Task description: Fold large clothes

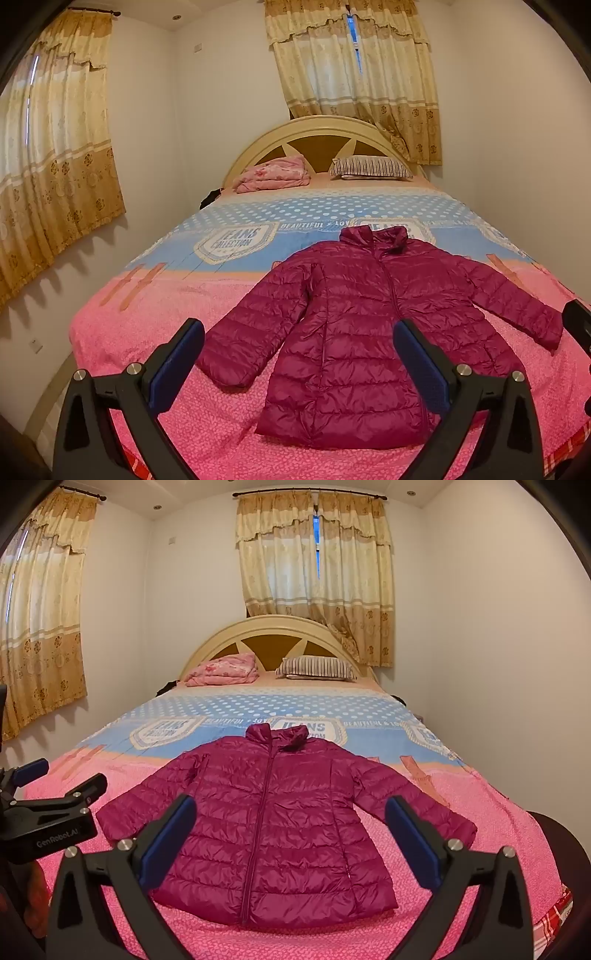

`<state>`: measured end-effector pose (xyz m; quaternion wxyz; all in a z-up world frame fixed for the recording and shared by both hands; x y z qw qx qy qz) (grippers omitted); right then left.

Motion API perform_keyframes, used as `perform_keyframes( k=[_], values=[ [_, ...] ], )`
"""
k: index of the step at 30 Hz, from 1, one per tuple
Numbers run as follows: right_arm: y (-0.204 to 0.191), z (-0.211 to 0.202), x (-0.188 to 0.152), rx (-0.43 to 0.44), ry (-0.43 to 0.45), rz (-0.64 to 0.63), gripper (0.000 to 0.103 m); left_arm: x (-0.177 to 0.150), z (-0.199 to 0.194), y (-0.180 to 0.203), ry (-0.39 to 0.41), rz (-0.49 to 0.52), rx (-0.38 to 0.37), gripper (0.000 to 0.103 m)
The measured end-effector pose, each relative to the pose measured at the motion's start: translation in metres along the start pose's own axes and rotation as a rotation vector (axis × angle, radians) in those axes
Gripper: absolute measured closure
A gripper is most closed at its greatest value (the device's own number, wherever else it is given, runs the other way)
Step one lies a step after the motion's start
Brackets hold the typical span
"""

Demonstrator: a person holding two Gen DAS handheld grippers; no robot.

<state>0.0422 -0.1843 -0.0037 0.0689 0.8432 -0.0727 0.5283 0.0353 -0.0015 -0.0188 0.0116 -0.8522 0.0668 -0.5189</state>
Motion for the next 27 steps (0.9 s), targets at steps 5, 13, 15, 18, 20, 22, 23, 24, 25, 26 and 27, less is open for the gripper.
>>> perform_keyframes(
  k=[5, 13, 15, 18, 20, 22, 23, 24, 25, 26, 27],
  values=[
    [-0.0001, 0.0014, -0.0006, 0.0, -0.008, 0.003, 0.0, -0.002, 0.0029, 0.0018, -0.023, -0.015, -0.036, 0.001],
    [-0.0023, 0.0029, -0.0014, 0.0, -0.014, 0.002, 0.0, -0.0073, 0.004, 0.0017, -0.018, -0.014, -0.04, 0.001],
    [-0.0023, 0.0039, -0.0014, 0.002, -0.018, 0.003, 0.0, -0.0069, 0.0034, 0.0016, -0.018, -0.015, -0.04, 0.001],
    [-0.0021, 0.0037, -0.0028, 0.004, -0.019, 0.001, 0.0, -0.0068, 0.0029, 0.0011, -0.019, -0.018, -0.038, 0.001],
    [-0.0009, 0.0046, -0.0047, 0.003, -0.02, -0.001, 0.0, -0.005, 0.0023, 0.0017, -0.02, -0.016, -0.039, 0.001],
    [-0.0022, 0.0062, -0.0062, 0.003, -0.021, 0.0, 0.0, -0.0047, 0.002, 0.0014, -0.02, -0.016, -0.038, 0.001],
    [-0.003, 0.0056, -0.0073, 0.004, -0.022, 0.0, 0.0, -0.0052, 0.0038, 0.0006, -0.022, -0.016, -0.039, 0.001],
    [-0.0051, 0.0087, -0.0086, 0.004, -0.023, 0.0, 0.0, -0.0052, 0.0038, 0.0005, -0.023, -0.016, -0.04, 0.001],
    [-0.0055, 0.0089, -0.0093, 0.004, -0.022, 0.0, 0.0, -0.0052, 0.0034, 0.0001, -0.022, -0.016, -0.039, 0.001],
    [-0.0055, 0.009, -0.0095, 0.004, -0.024, 0.0, 0.0, -0.0053, 0.0038, 0.0004, -0.022, -0.016, -0.039, 0.001],
    [-0.005, 0.0091, -0.0093, 0.004, -0.025, 0.001, 0.0, -0.0049, 0.0041, 0.0003, -0.023, -0.016, -0.04, 0.001]
  ],
)
Point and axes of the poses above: each gripper's, at about its wrist camera, not at the fingertips, and z roughly the way its jaws point, y to its right, x to its top, the point moved 4 cm from there along z, roughly the way its jaws point, and after that the axes turned 3 degrees about -x, right-handed, at the moved point
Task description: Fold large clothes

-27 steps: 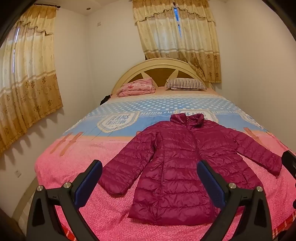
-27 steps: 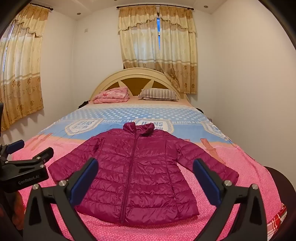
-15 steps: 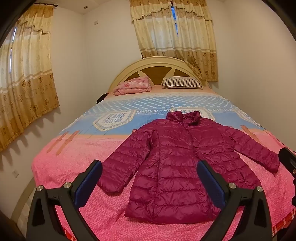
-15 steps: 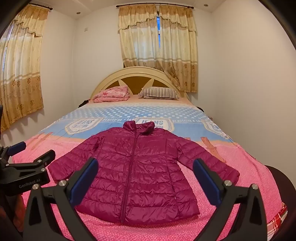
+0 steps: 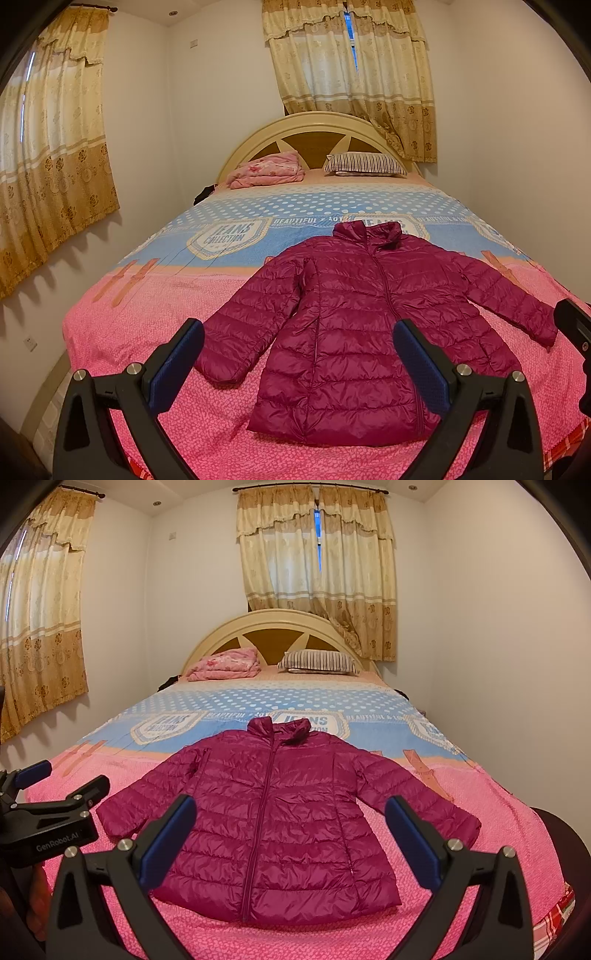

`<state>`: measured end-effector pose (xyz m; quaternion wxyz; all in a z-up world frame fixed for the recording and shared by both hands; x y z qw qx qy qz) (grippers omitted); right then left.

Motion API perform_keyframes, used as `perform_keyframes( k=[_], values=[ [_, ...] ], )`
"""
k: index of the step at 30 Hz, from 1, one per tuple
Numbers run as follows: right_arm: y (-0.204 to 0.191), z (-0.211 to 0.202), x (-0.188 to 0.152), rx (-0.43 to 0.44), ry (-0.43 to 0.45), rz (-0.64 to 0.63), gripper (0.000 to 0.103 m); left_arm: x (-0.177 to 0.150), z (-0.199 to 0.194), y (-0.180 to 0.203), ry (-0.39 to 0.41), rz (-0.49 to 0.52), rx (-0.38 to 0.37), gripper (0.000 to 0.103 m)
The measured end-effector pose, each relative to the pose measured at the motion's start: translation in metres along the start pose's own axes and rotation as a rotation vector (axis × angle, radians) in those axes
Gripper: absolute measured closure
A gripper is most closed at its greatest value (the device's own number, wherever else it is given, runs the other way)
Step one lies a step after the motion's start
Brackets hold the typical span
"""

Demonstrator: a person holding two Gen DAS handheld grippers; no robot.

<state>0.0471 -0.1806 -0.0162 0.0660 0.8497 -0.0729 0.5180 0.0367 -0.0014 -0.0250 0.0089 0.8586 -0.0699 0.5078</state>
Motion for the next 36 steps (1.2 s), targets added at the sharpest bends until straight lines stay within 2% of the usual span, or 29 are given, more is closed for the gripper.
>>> perform_keyframes(
  k=[36],
  values=[
    [-0.0023, 0.0016, -0.001, 0.013, -0.011, 0.0, 0.0, 0.0022, -0.0001, -0.0018, 0.004, -0.009, 0.004, 0.001]
  ],
)
Point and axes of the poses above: each gripper's, at about its wrist camera, not at the fingertips, and z roughly the way its jaws point, y to its right, x to its top, the point moved 4 cm from there along z, roughly the way its jaws point, and after that the axes turned 3 degrees about -x, right-handed, at the moved point
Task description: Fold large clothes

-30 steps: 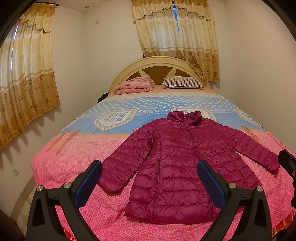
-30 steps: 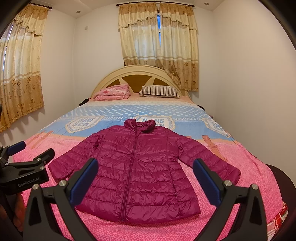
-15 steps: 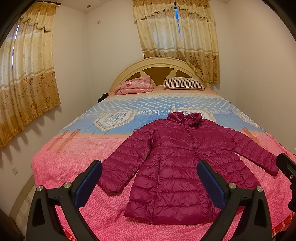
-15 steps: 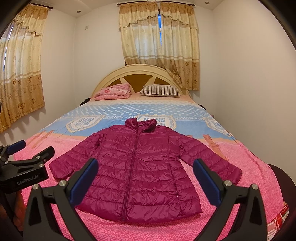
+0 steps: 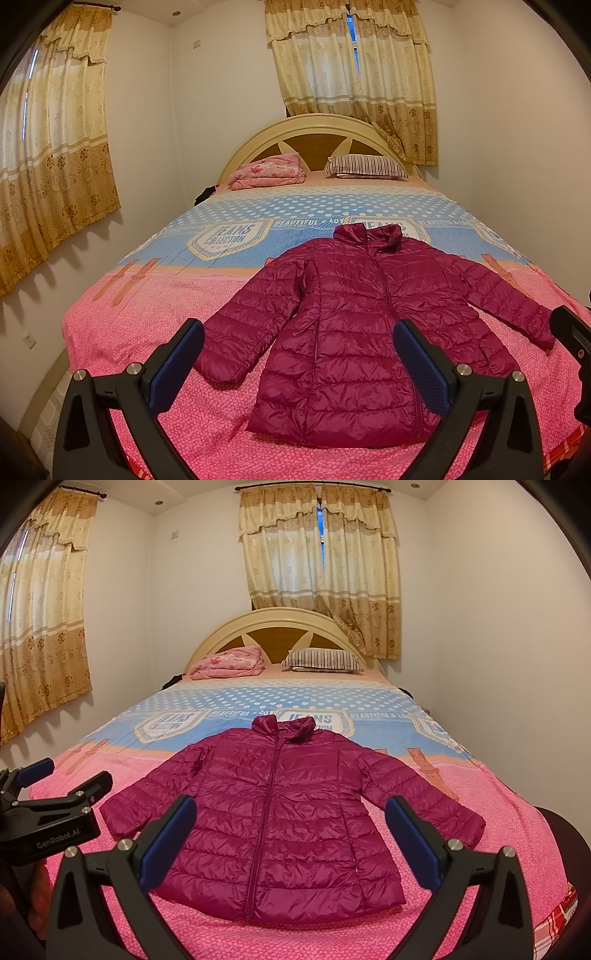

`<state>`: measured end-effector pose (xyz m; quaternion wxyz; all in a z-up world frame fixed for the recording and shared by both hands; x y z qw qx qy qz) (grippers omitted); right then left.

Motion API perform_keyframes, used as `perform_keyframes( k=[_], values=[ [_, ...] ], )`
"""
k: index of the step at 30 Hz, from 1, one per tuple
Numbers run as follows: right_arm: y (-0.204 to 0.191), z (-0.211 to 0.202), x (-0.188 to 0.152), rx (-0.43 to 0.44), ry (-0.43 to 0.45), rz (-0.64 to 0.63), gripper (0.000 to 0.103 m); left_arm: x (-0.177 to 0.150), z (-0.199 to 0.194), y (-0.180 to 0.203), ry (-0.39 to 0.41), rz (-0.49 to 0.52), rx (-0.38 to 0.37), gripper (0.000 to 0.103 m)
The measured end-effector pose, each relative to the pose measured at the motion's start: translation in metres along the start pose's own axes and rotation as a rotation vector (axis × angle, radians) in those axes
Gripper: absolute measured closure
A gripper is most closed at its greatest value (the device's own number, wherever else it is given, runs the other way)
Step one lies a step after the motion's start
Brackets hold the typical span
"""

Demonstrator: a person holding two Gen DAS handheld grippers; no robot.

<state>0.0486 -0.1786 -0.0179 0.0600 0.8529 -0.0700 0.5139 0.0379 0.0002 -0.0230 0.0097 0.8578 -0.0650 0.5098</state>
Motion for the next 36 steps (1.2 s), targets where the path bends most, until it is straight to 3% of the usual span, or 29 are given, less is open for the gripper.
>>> perform_keyframes(
  k=[36],
  values=[
    [-0.002, 0.009, -0.005, 0.034, -0.017, 0.001, 0.0, -0.003, 0.014, 0.001, -0.022, 0.007, -0.008, 0.001]
  ],
)
Point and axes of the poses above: each gripper's, at about its wrist camera, not at the fingertips, and z roughly the way its jaws point, y to its right, x to its top, the point moved 4 cm from there along z, roughly the way its jaws point, and after that the axes turned 3 degrees about -x, right-handed, at the moved point
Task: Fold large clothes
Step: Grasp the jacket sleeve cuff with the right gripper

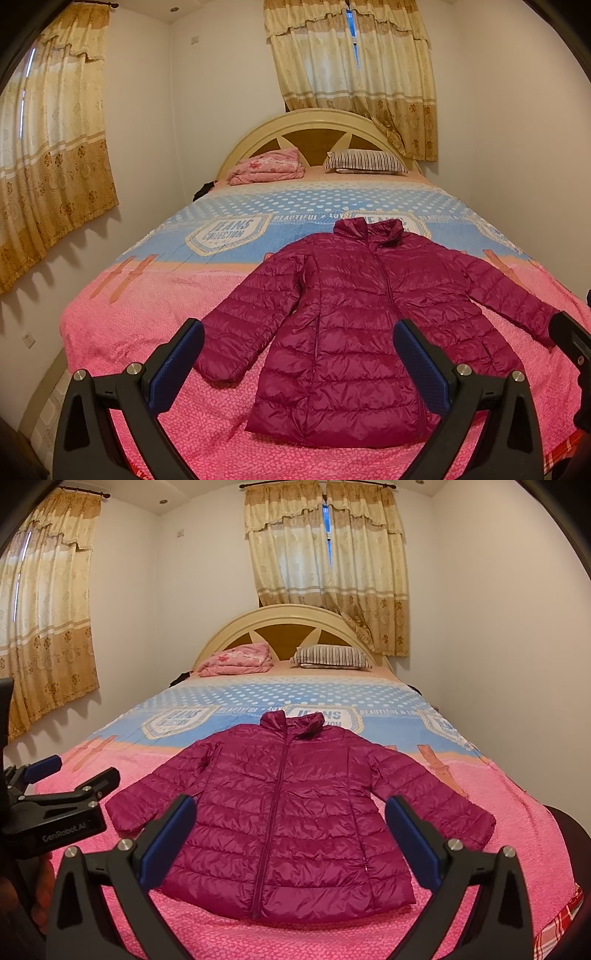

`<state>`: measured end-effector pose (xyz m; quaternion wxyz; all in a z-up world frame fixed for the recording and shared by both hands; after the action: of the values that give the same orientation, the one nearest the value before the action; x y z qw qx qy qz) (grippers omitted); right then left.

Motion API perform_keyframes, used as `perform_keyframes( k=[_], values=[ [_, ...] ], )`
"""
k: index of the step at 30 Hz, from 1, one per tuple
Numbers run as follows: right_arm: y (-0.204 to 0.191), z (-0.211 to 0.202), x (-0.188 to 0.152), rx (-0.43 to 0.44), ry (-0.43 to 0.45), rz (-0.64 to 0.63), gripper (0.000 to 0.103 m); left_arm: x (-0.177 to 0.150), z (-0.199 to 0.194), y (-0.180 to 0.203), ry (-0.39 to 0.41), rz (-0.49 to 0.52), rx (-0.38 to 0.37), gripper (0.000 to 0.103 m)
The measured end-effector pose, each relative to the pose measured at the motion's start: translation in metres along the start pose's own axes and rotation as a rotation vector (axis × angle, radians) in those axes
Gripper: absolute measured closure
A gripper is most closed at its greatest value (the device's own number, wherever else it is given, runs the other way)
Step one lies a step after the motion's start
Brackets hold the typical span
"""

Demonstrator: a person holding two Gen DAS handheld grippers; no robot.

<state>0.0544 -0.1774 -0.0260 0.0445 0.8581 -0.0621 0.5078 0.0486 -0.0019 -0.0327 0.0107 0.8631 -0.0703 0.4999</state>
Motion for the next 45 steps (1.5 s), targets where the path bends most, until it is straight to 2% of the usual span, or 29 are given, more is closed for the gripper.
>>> perform_keyframes(
  k=[3, 9, 14, 20, 28, 32, 34, 36, 39, 42, 45],
  values=[
    [0.01, 0.014, -0.004, -0.001, -0.02, 0.01, 0.0, -0.008, 0.014, 0.001, -0.015, 0.021, 0.007, 0.001],
    [0.058, 0.058, -0.023, -0.091, -0.098, 0.069, 0.0, -0.016, 0.058, 0.0, -0.055, 0.094, 0.045, 0.001],
    [0.115, 0.101, -0.048, -0.165, -0.2, 0.167, 0.0, -0.014, 0.111, -0.009, -0.122, 0.107, 0.062, 0.001],
    [0.187, 0.138, -0.067, -0.267, -0.289, 0.282, 0.004, -0.001, 0.165, -0.012, -0.133, 0.103, 0.106, 0.001],
    [0.274, 0.166, -0.078, -0.412, -0.366, 0.438, 0.008, 0.004, 0.234, 0.013, -0.162, 0.153, 0.117, 0.001],
    [0.3, 0.181, -0.089, -0.424, -0.426, 0.491, 0.017, 0.013, 0.267, 0.022, -0.186, 0.154, 0.117, 0.001],
    [0.305, 0.187, -0.093, -0.433, -0.45, 0.492, 0.026, 0.015, 0.283, 0.026, -0.206, 0.156, 0.115, 0.001],
    [0.307, 0.191, -0.094, -0.426, -0.461, 0.484, 0.056, 0.014, 0.298, 0.031, -0.22, 0.164, 0.118, 0.001],
    [0.305, 0.195, -0.093, -0.406, -0.468, 0.453, 0.078, 0.012, 0.318, 0.037, -0.241, 0.174, 0.127, 0.001],
    [0.305, 0.201, -0.082, -0.395, -0.447, 0.428, 0.086, 0.009, 0.331, 0.035, -0.26, 0.179, 0.14, 0.001],
    [0.295, 0.204, -0.06, -0.393, -0.393, 0.376, 0.088, 0.007, 0.336, 0.026, -0.269, 0.166, 0.146, 0.001]
  ],
)
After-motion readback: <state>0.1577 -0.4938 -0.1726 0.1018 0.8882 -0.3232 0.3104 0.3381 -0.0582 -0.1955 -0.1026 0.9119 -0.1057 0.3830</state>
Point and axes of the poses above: each gripper's, at about its wrist camera, not at the fingertips, and z roughly the way its jaws point, y to its right, x to its top, the point moved 4 cm from there along z, roughly the way its jaws point, and after that the axes turned 3 degrees about -x, right-handed, at the moved point
